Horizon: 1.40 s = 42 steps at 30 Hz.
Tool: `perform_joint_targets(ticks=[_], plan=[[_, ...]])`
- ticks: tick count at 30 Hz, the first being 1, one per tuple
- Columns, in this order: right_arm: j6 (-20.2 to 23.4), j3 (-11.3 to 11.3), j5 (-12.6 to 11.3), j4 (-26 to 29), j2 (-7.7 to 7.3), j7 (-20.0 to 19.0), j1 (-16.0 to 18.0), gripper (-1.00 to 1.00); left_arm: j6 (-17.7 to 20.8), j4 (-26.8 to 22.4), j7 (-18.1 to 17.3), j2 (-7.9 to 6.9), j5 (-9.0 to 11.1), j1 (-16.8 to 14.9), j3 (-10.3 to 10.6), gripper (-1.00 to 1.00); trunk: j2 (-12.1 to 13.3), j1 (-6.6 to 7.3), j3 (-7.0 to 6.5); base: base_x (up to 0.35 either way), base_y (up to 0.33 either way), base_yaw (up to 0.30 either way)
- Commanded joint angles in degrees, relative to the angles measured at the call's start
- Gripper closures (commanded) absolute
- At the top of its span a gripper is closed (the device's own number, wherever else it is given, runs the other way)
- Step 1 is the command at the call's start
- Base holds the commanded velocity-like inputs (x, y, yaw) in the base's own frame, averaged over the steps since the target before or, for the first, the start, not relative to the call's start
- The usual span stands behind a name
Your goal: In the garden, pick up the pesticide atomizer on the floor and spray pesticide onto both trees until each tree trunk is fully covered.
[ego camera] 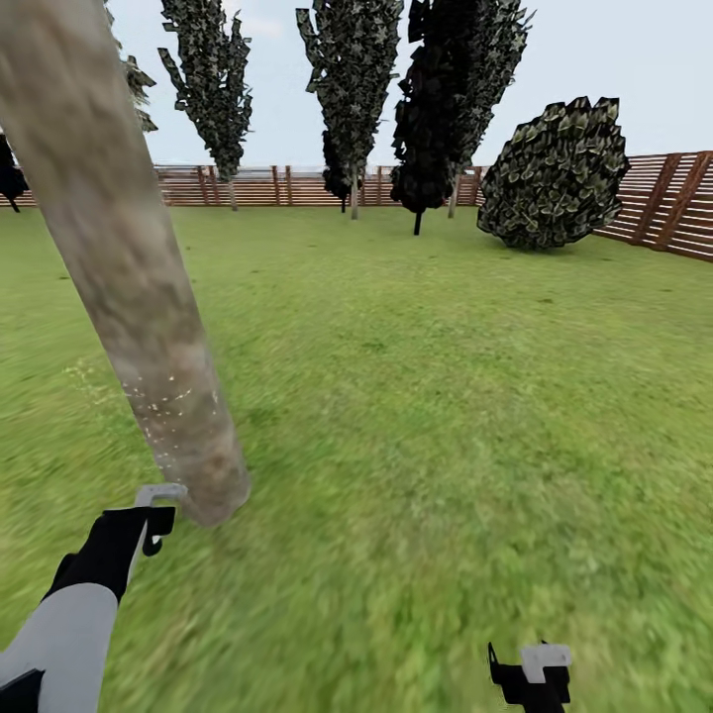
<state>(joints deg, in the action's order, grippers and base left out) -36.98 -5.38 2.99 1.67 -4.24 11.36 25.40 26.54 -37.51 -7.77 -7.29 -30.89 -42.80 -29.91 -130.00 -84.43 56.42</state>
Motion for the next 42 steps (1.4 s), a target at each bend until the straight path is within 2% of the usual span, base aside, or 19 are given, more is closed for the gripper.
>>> perform_joint_targets(ticks=[1,8,24,42], plan=[[0.00,0.01,0.00,0.00,0.01,0.00,0.00,-1.00,0.00,0.10,0.06,0.00,0.02,0.00,0.00,1.00,0.00,0.00,0.00,0.112,-0.256,0.000],[0.02,-0.04,0.00,0.00,0.11,0.03,0.00,-1.00,-0.03,1.21,0.15,0.00,0.13,0.00,0.01,1.00,0.00,0.00,0.00,0.021,-0.271,0.022],[-0.01,-0.04,0.00,0.00,0.11,0.04,0.00,-1.00,0.00,1.22,0.30,0.00,0.22,0.00,-0.06,1.00,0.00,0.00,0.00,0.014,-0.274,0.256],[0.01,-0.04,0.00,0.00,0.07,0.06,0.00,-1.00,0.00,1.22,0.30,-0.09,0.19,0.00,-0.23,1.00,0.00,0.00,0.00,0.161,-0.257,0.008]])
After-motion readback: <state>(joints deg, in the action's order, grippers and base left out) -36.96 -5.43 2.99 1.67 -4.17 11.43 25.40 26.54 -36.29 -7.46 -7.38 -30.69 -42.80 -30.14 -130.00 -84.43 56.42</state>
